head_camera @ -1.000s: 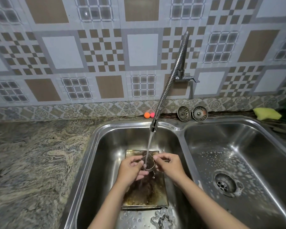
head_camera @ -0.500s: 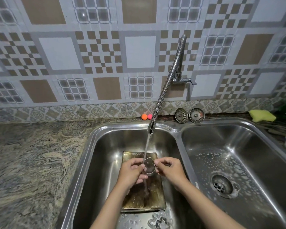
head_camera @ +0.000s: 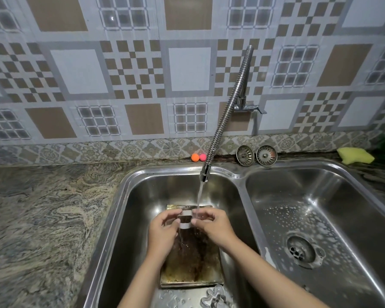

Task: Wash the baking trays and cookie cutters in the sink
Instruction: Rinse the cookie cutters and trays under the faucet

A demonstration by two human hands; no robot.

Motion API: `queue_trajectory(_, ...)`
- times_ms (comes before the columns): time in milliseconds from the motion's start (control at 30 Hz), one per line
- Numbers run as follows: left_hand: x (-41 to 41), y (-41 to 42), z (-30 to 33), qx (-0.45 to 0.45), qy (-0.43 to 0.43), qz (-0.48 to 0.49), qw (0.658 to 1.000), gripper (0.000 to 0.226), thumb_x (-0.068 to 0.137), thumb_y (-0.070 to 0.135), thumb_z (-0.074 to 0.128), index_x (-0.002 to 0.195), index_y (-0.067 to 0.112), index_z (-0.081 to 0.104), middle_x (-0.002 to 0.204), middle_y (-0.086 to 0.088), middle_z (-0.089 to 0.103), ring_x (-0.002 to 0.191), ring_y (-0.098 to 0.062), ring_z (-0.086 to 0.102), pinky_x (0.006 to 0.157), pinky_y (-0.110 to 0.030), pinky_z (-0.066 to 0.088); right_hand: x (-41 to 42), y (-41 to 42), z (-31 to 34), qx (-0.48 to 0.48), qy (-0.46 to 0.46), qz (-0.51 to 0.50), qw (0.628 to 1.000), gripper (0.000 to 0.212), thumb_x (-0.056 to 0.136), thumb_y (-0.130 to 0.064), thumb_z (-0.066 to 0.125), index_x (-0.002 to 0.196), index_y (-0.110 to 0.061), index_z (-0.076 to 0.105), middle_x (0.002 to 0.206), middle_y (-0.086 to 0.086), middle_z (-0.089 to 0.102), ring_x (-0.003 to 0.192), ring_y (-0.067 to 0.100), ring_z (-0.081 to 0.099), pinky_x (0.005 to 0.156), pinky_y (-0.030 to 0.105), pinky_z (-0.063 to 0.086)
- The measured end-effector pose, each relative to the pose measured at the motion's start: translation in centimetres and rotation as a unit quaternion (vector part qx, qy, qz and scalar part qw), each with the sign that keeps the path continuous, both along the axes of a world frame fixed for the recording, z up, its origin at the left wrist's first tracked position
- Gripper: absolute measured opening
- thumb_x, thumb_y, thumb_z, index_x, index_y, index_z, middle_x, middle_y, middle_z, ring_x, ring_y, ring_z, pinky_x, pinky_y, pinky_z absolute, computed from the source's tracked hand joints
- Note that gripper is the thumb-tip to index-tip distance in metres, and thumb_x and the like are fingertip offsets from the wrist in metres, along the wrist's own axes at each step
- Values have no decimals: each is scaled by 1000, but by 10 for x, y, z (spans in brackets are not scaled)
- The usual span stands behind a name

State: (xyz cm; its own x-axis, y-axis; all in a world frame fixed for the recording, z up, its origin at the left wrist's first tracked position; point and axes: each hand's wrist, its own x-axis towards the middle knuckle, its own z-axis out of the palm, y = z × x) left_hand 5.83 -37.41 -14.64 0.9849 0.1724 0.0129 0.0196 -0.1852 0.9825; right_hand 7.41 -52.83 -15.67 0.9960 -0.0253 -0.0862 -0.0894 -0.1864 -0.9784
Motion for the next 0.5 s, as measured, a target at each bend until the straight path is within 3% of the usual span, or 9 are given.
queue_trajectory(100,7,2,9,-4,-14,-16,1000,30,83,-9,61,101,13,70,101,3,69,84,11,63,70,-4,47,12,1,12,-34,-22,18,999,23,75,-7,78,85,-26,71,87,-6,70,80,11,65,78,23,54)
queue_trajectory(167,11,2,12,-20,-22,-32,999,35,85,-4,61,113,17,66,106,9,67,95,8,62,81,-7,49,20,-5,24,-47,-33,19,998,17,76,-8,77,88,-20,74,92,1,73,83,14,65,80,29,55)
queue_trajectory(233,12,-1,10,-39,-10,-46,998,39,86,2,63,119,22,60,108,9,67,102,1,63,87,-16,50,19,-18,43,-57,-49,15,997,18,79,-7,74,96,-13,73,90,1,72,81,11,64,76,22,53)
queue_trajectory(300,7,-8,5,-33,12,-65,997,35,86,5,64,115,25,59,107,6,67,102,-4,64,82,-16,51,10,-38,61,-56,-83,16,995,22,80,-8,74,98,-21,72,85,-4,70,77,6,63,73,18,51)
queue_trajectory(400,-13,-22,-12,42,56,-152,986,25,87,8,63,107,24,62,105,4,66,98,-11,64,76,-11,50,-19,-82,75,-71,-111,10,991,25,80,-9,75,98,-26,72,83,-5,72,75,6,63,74,21,51)
queue_trajectory(500,-36,-37,-42,209,80,-316,922,30,86,17,65,115,24,61,112,9,63,101,-7,59,82,-6,44,-50,-133,70,-100,-83,-24,991,25,79,-6,73,100,-19,73,82,-5,75,75,9,67,75,22,54)
